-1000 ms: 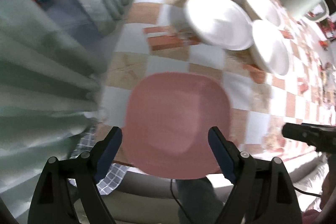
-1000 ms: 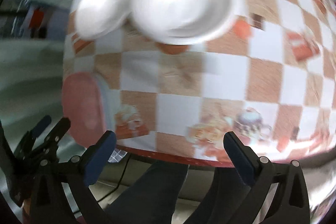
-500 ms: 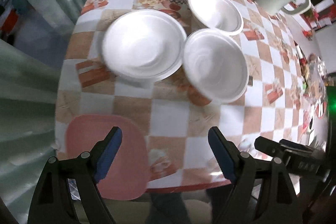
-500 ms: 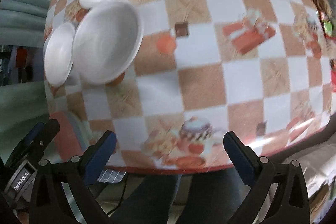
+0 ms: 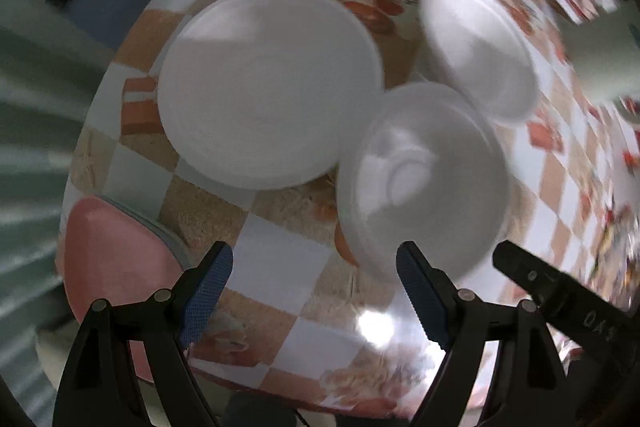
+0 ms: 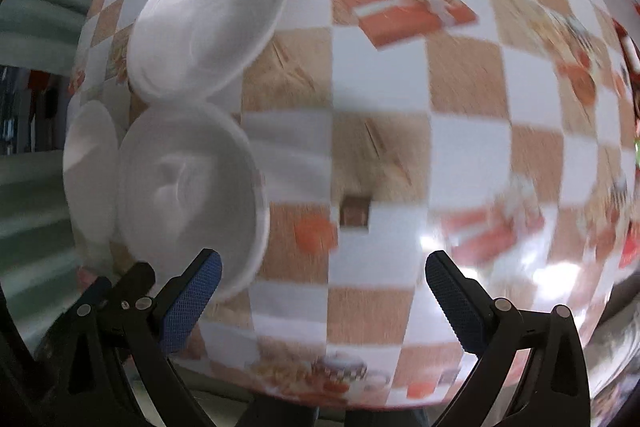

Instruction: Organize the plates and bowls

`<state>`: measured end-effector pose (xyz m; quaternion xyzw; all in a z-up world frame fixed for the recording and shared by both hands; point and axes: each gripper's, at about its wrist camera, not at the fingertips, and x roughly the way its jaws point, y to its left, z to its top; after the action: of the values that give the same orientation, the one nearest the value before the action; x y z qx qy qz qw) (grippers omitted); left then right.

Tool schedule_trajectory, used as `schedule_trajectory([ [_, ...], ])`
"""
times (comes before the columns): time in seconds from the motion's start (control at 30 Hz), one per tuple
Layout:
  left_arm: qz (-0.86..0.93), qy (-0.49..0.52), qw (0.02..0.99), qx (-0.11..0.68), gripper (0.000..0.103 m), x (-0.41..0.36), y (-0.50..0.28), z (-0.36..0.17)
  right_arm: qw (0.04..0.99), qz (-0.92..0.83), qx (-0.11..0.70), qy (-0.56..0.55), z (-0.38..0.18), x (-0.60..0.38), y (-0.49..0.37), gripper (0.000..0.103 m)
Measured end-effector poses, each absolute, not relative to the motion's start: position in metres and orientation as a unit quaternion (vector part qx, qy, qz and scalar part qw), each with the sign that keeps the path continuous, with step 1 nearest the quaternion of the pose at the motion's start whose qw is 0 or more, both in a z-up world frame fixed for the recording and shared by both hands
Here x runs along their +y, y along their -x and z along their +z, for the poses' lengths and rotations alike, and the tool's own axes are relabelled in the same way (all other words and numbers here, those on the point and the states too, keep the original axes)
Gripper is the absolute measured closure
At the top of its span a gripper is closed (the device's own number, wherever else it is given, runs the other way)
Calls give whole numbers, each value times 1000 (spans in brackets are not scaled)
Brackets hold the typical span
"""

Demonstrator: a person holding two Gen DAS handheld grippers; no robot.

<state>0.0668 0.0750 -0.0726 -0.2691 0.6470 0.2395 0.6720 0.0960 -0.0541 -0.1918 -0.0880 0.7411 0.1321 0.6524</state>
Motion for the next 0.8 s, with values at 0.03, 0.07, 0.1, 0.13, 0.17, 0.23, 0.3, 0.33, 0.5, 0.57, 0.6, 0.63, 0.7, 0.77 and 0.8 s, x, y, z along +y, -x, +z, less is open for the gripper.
schedule_trajectory([
  [0.03,248,274,667,646,17,76,-68,-76,652,136,740,94,-195,-49,-102,0],
  [0.07,256,278,662,647,17,77,-70,-79,651,140,739,101,-198,-45,-107,0],
  [0.1,262,280,658,648,17,77,-71,-81,649,144,739,108,-202,-40,-111,0],
  [0.13,270,282,654,648,17,77,-73,-84,646,148,740,113,-205,-36,-115,0],
  [0.17,275,283,650,649,17,77,-74,-87,643,152,741,122,-210,-30,-119,0],
  [0.23,286,284,642,652,17,77,-78,-92,639,158,740,136,-217,-22,-124,0],
  [0.3,295,287,635,654,17,78,-79,-97,636,163,738,159,-225,-13,-128,0],
  [0.33,300,288,630,656,17,78,-80,-100,635,163,736,169,-228,-9,-129,0],
  [0.5,300,302,595,681,17,80,-88,-123,629,161,726,226,-242,2,-132,0],
  [0.57,297,288,603,683,17,76,-89,-124,628,167,721,241,-243,2,-131,0],
  [0.6,291,279,608,684,17,74,-91,-123,628,170,719,246,-243,2,-130,0],
  [0.63,285,270,613,686,17,70,-93,-123,627,171,718,251,-244,3,-126,0],
  [0.7,271,250,622,691,17,59,-99,-122,623,173,717,259,-244,0,-124,0],
  [0.77,249,229,633,696,17,49,-100,-121,618,176,719,265,-243,-7,-119,0],
  [0.8,242,221,637,698,17,47,-102,-121,617,178,719,267,-242,-12,-116,0],
])
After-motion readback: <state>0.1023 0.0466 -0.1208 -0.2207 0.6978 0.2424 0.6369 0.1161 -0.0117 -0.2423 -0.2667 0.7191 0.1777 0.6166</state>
